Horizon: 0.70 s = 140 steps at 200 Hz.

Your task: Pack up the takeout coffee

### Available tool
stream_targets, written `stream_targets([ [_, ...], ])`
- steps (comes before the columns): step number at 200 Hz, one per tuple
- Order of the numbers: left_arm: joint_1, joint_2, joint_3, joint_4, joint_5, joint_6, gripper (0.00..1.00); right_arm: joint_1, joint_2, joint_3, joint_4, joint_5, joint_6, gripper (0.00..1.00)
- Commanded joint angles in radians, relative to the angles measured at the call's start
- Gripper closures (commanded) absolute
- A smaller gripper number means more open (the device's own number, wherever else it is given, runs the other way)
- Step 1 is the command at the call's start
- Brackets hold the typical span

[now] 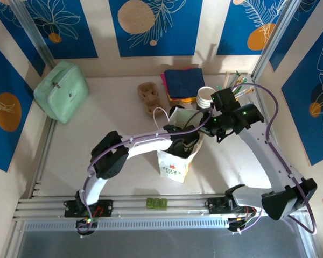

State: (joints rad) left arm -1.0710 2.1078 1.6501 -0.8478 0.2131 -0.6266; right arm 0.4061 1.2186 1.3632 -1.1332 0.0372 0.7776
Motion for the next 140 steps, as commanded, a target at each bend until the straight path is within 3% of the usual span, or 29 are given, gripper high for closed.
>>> stream_targets([
  [1,-0.004,0.042,-0.033,-0.069,0.015,0.000,1.00,0.025,-0.072,0.079,0.125,-0.253,0.015,1.00],
  [140,-0.014,0.112,-0.018,-0.022,0.043,0.011,1.00,0.025,-0.088,0.053,0.177,-0.316,0.043,1.00],
])
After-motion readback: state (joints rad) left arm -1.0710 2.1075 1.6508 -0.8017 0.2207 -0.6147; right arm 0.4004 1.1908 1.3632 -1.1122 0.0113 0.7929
